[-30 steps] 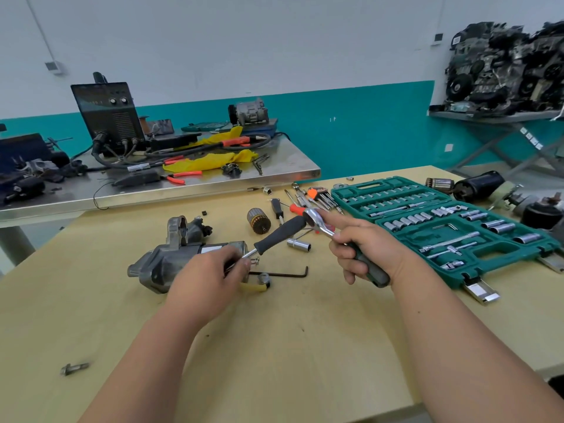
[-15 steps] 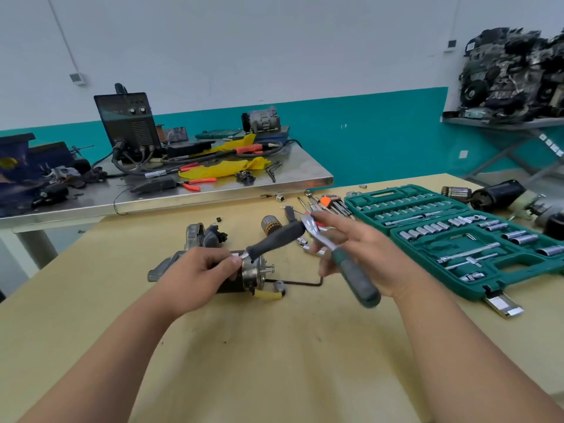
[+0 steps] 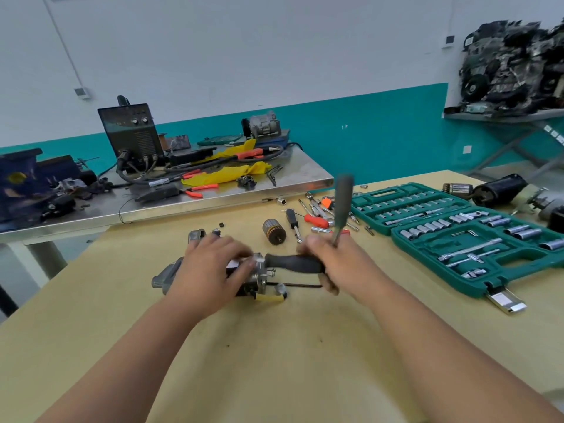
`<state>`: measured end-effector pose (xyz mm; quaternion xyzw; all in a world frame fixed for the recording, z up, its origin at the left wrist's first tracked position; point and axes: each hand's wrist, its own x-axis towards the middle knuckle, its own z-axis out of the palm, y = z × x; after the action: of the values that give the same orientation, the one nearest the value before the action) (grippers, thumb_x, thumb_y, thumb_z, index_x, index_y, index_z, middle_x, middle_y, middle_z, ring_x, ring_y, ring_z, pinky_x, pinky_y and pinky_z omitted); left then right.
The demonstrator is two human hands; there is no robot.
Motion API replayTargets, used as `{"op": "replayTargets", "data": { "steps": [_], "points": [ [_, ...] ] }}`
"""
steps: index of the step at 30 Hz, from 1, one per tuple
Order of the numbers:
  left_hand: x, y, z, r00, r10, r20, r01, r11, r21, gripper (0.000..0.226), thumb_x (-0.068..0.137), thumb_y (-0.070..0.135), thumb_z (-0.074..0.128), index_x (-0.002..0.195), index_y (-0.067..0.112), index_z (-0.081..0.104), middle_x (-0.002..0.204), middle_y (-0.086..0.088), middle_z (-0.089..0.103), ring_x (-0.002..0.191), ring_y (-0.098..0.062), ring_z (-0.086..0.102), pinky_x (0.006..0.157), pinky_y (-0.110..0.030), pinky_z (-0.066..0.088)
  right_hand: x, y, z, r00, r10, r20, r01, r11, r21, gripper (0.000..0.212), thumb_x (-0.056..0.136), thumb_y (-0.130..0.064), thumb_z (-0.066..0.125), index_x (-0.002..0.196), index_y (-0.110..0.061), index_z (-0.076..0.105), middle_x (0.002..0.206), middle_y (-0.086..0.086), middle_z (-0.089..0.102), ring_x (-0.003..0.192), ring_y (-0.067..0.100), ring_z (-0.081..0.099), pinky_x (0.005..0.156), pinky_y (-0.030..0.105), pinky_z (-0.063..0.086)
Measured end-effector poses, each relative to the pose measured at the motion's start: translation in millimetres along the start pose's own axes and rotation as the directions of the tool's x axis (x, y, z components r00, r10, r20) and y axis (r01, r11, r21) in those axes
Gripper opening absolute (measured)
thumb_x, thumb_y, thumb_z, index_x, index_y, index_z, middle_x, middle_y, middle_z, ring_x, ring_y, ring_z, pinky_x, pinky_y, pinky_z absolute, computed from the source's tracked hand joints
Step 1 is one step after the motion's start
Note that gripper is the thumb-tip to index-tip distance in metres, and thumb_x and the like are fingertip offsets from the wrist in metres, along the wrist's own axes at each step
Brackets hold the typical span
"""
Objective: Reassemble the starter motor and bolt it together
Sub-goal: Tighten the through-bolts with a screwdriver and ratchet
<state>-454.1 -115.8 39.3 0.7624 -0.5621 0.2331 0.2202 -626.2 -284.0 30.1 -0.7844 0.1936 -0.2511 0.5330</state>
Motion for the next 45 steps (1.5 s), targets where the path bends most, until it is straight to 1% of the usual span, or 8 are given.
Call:
{"op": "replayTargets", "data": {
  "steps": [3, 6, 11, 19, 29, 33, 36, 45],
  "points": [
    [10, -1, 10, 0.991, -0.133, 0.014, 0.132, 0.991, 0.033, 0.052, 0.094, 0.050, 0.054, 0.142, 0.032, 0.045, 0.135, 0.004, 0.051, 0.126, -0.020, 0.039, 0.106, -0.038, 0.028, 13, 13, -26, 0.929, 0.321, -0.185, -0.242, 0.904, 0.352, 0.045, 0.099, -0.048, 0.042, 0.091, -0.012, 0.068, 0.057, 0.006, 0.052, 0.035, 0.013, 0.036, 0.037, 0.022, 0.027],
    [6, -14, 18, 0.928, -0.170, 0.331, 0.097, 0.969, 0.227, 0.080, 0.086, 0.077, 0.013, 0.154, 0.035, 0.021, 0.146, 0.005, 0.045, 0.140, -0.018, 0.032, 0.121, -0.037, 0.006, 20, 34, -46, 0.898, 0.355, -0.261, -0.304, 0.928, 0.216, 0.047, 0.098, -0.049, 0.043, 0.087, -0.010, 0.067, 0.051, 0.005, 0.048, 0.035, 0.015, 0.035, 0.038, 0.022, 0.026],
    [-16, -39, 8, 0.941, -0.157, 0.299, 0.081, 0.965, 0.250, 0.106, 0.066, 0.095, 0.005, 0.141, 0.032, 0.045, 0.135, 0.007, 0.054, 0.134, -0.017, 0.040, 0.119, -0.033, -0.001, 26, 52, -40, 0.901, 0.351, -0.254, -0.330, 0.936, 0.123, 0.047, 0.097, -0.048, 0.044, 0.078, -0.011, 0.066, 0.049, 0.010, 0.048, 0.033, 0.018, 0.035, 0.039, 0.020, 0.028],
    [-63, -68, 3, 0.985, -0.147, 0.090, 0.123, 0.965, 0.230, 0.090, 0.081, 0.086, 0.019, 0.124, 0.018, 0.061, 0.118, -0.003, 0.063, 0.117, -0.027, 0.054, 0.116, -0.044, 0.015, 24, 48, -30, 0.954, 0.288, -0.089, -0.276, 0.953, 0.127, 0.053, 0.099, -0.047, 0.043, 0.077, -0.004, 0.065, 0.043, 0.009, 0.041, 0.033, 0.018, 0.030, 0.035, 0.021, 0.024],
    [-45, -77, -2, 0.948, -0.188, 0.256, 0.117, 0.956, 0.270, 0.087, 0.076, 0.083, 0.008, 0.149, 0.041, 0.030, 0.146, 0.014, 0.044, 0.134, -0.018, 0.033, 0.116, -0.034, -0.003, 22, 49, -20, 0.943, 0.314, -0.110, -0.304, 0.948, 0.095, 0.051, 0.099, -0.047, 0.043, 0.085, -0.002, 0.062, 0.046, 0.006, 0.046, 0.032, 0.017, 0.033, 0.035, 0.019, 0.025],
    [-32, -76, -2, 0.921, -0.183, 0.345, 0.098, 0.963, 0.250, 0.099, 0.064, 0.095, 0.019, 0.150, 0.046, 0.024, 0.148, 0.013, 0.040, 0.131, -0.022, 0.032, 0.115, -0.040, 0.006, 22, 52, -23, 0.938, 0.321, -0.128, -0.302, 0.942, 0.147, 0.052, 0.097, -0.049, 0.045, 0.083, -0.002, 0.063, 0.056, 0.014, 0.047, 0.033, 0.018, 0.033, 0.036, 0.020, 0.025],
    [-22, -74, 4, 0.914, -0.156, 0.375, 0.077, 0.973, 0.216, 0.081, 0.076, 0.086, 0.032, 0.148, 0.054, 0.013, 0.151, 0.014, 0.032, 0.132, -0.024, 0.032, 0.111, -0.042, 0.016, 23, 54, -23, 0.932, 0.338, -0.132, -0.316, 0.935, 0.163, 0.052, 0.096, -0.051, 0.046, 0.083, -0.003, 0.063, 0.052, 0.012, 0.047, 0.034, 0.018, 0.034, 0.037, 0.022, 0.026],
    [-10, -70, -13, 0.951, -0.137, 0.276, 0.164, 0.984, -0.077, 0.062, 0.082, 0.051, 0.066, 0.138, 0.043, 0.042, 0.155, 0.011, 0.024, 0.141, -0.018, 0.018, 0.114, -0.046, 0.025, 20, 43, -21, 0.923, 0.355, -0.149, -0.276, 0.880, 0.386, 0.045, 0.101, -0.041, 0.042, 0.080, -0.006, 0.060, 0.053, 0.010, 0.045, 0.033, 0.016, 0.033, 0.035, 0.021, 0.026]
  ]
}}
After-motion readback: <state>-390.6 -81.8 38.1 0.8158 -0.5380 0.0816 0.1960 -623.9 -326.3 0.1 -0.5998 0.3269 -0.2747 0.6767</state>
